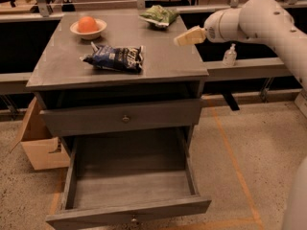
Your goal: Move green jalapeno chip bag near blue chip bag
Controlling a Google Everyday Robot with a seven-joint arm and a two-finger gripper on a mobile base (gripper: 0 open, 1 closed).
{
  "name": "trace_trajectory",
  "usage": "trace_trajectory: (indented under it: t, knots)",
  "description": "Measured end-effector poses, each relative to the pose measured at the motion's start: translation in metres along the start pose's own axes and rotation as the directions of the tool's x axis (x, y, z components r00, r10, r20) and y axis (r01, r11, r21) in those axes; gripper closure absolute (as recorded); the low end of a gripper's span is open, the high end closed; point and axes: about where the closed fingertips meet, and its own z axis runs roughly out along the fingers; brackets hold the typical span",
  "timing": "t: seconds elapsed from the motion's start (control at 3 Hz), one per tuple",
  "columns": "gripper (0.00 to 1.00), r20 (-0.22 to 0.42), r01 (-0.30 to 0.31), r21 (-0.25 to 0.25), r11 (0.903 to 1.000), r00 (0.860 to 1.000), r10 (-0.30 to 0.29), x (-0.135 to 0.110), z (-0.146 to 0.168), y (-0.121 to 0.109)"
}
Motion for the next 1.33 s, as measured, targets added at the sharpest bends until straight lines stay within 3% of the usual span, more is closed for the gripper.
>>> trace_trajectory:
  t: [0.33, 1.33]
  knots:
    - [0.0, 0.062, -0.016, 0.0, 0.9999, 0.998, 0.016, -0.013, 0.036, -0.002]
    - [0.0, 0.119, 0.012, 0.031, 0.9995, 0.993, -0.016, -0.029, 0.127, 0.002]
